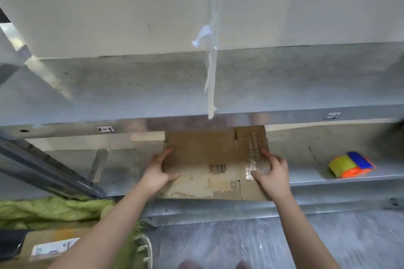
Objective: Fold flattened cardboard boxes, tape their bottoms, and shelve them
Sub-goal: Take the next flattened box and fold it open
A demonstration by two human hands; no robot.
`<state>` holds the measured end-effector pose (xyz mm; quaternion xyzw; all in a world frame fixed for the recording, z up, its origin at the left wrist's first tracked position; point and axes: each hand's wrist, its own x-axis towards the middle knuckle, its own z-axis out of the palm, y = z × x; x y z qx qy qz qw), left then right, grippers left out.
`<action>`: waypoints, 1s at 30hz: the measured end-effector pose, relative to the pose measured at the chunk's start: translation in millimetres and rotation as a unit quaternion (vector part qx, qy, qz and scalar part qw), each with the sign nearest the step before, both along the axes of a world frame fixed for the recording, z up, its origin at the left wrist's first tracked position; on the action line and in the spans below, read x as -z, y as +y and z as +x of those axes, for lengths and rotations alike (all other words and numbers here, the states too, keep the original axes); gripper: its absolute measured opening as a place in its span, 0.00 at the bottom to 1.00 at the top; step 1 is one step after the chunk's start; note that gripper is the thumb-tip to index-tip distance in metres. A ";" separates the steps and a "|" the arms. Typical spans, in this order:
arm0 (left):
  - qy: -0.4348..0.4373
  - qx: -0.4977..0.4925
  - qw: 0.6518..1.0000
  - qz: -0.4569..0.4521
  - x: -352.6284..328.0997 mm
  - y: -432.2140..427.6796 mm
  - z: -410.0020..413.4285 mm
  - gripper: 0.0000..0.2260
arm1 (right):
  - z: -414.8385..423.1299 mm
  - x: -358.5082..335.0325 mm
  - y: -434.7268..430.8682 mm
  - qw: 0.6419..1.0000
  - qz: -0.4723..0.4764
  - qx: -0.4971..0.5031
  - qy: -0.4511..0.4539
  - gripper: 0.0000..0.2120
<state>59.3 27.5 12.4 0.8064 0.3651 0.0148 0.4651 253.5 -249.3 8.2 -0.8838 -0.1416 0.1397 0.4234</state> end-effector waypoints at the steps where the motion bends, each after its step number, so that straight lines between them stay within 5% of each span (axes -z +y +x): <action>1: -0.005 0.003 1.000 0.002 -1.7 -12.0 9.0 0.38 | 6.0 -2.5 -13.5 1.000 0.003 0.005 -0.007 0.36; 16: -0.082 -0.011 0.996 0.017 -15.1 -262.3 140.4 0.41 | 130.6 -51.6 -254.4 0.996 0.065 0.009 -0.059 0.37; 30: -0.179 0.067 0.982 -0.002 -32.0 -393.1 338.8 0.43 | 278.6 -52.3 -415.0 0.983 0.062 0.155 -0.078 0.42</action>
